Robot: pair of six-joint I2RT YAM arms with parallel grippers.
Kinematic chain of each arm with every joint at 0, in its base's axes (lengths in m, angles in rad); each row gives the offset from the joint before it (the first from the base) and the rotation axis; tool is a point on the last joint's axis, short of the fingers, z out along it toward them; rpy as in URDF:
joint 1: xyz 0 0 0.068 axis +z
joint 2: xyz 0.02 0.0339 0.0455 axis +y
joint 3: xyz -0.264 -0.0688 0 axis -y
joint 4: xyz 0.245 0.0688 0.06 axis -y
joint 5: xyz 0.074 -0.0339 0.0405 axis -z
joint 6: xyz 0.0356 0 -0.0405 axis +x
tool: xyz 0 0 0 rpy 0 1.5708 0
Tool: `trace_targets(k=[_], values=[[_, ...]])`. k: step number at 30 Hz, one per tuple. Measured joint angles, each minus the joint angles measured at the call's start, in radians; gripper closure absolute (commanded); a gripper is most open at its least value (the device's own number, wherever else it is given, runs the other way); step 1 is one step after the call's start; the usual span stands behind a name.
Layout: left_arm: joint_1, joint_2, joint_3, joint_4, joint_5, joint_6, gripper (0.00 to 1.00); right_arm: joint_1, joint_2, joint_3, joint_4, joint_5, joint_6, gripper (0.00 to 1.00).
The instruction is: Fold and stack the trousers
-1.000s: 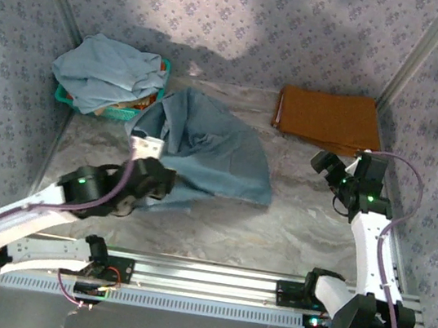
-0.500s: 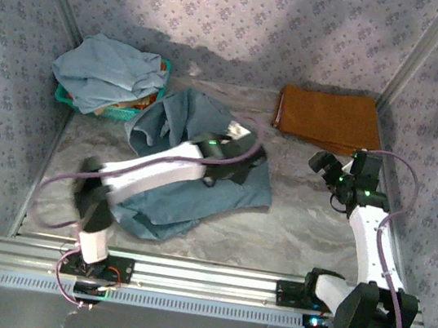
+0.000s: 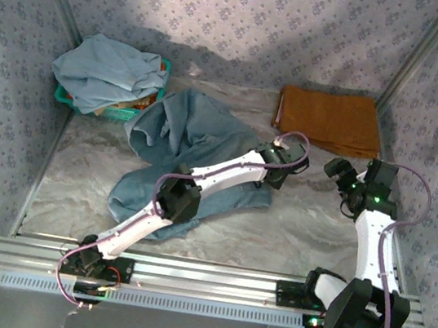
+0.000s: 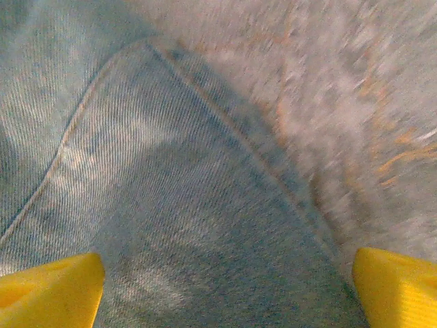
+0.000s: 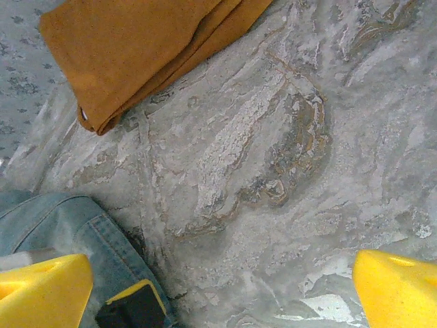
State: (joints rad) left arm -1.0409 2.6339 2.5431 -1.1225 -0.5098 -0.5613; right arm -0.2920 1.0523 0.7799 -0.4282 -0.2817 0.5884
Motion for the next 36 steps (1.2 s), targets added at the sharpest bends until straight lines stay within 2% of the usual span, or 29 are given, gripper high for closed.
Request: trace_targets(k=[2, 8, 9, 13, 17, 21, 25, 28, 31, 34, 36], values=[[0.003, -0.01, -0.044, 0.008, 0.006, 0.002, 0.32, -0.01, -0.01, 0.0, 0.002, -0.016, 0.0, 0.0], [0.011, -0.042, -0.126, 0.026, 0.055, 0.0, 0.97, -0.027, -0.05, -0.013, 0.006, -0.055, 0.007, 0.0], [0.011, -0.047, -0.132, 0.026, 0.058, 0.007, 1.0, -0.029, -0.055, -0.013, 0.006, -0.058, 0.007, 0.0], [0.01, -0.053, -0.112, 0.017, 0.086, 0.062, 1.0, -0.036, -0.064, -0.013, 0.006, -0.069, 0.008, 0.0], [-0.01, -0.04, 0.075, -0.021, 0.127, 0.155, 1.0, -0.069, -0.064, -0.013, 0.006, -0.076, 0.016, 0.0], [-0.046, -0.062, 0.227, 0.041, 0.183, 0.232, 1.0, -0.132, -0.063, -0.022, 0.008, -0.085, 0.05, 0.0], [-0.083, -0.127, 0.232, 0.093, 0.216, 0.311, 1.0, -0.176, -0.043, -0.024, 0.016, -0.108, 0.071, 0.0], [-0.109, -0.203, 0.215, 0.115, 0.19, 0.366, 1.0, -0.175, -0.026, -0.024, 0.018, -0.127, 0.08, 0.0], [-0.126, -0.408, 0.005, 0.19, 0.119, 0.388, 1.0, -0.15, -0.022, -0.011, 0.013, -0.136, 0.082, 0.0], [-0.109, -0.805, -0.521, 0.416, 0.066, 0.356, 1.0, -0.086, -0.022, 0.022, 0.013, -0.135, 0.08, 0.0], [-0.056, -1.06, -0.814, 0.485, 0.048, 0.283, 1.0, -0.029, -0.024, 0.041, 0.013, -0.134, 0.077, 0.0]])
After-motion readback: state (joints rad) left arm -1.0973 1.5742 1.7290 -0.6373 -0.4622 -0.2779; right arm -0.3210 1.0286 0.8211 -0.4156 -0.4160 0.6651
